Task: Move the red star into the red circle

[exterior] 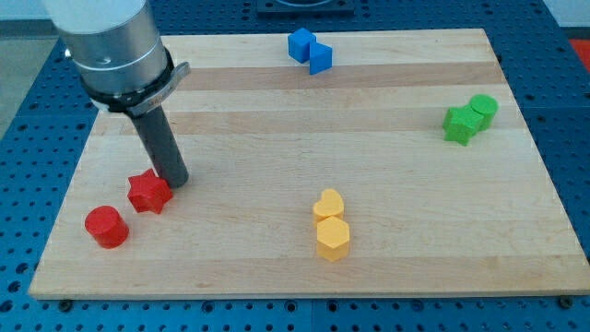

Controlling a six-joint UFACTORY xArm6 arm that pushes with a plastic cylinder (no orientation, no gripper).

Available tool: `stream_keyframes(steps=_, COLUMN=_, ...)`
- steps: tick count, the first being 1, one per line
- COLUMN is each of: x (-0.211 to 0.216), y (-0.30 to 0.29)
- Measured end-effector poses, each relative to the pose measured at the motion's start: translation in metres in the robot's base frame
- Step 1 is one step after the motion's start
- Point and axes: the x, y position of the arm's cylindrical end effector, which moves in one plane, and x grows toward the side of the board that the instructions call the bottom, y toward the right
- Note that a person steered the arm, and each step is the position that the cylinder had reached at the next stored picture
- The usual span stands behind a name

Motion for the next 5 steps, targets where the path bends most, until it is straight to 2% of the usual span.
stream_keyframes(steps=2, x=0.019, y=-0.018)
stream_keyframes(steps=5, x=0.021, y=-0.025)
